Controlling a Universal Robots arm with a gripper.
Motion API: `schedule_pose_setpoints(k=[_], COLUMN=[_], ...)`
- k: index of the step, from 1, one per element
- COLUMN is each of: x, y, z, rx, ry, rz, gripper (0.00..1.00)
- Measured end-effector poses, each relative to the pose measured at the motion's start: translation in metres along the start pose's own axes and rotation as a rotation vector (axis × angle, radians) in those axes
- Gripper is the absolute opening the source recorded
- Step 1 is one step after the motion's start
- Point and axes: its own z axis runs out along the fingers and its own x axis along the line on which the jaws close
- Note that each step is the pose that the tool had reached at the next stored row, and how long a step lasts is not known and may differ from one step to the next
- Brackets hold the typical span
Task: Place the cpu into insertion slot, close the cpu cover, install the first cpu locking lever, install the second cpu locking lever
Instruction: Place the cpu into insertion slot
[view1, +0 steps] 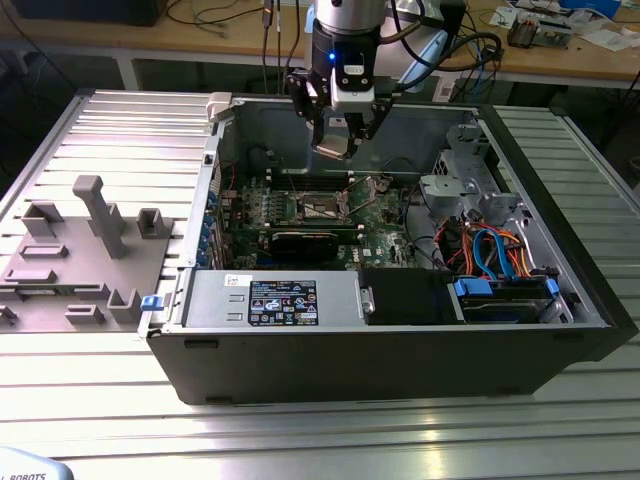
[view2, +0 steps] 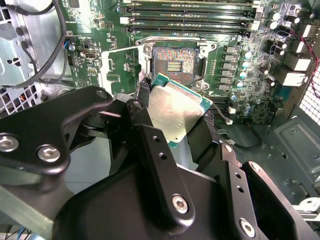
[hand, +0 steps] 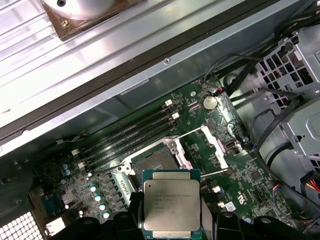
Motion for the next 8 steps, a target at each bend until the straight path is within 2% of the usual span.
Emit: schedule_pose_setpoints(k=[8], x=[0.0], y=[0.0], z=[0.0], rx=[-0.0001], ry=[-0.0003], rz=[0.005], gripper=[0.54])
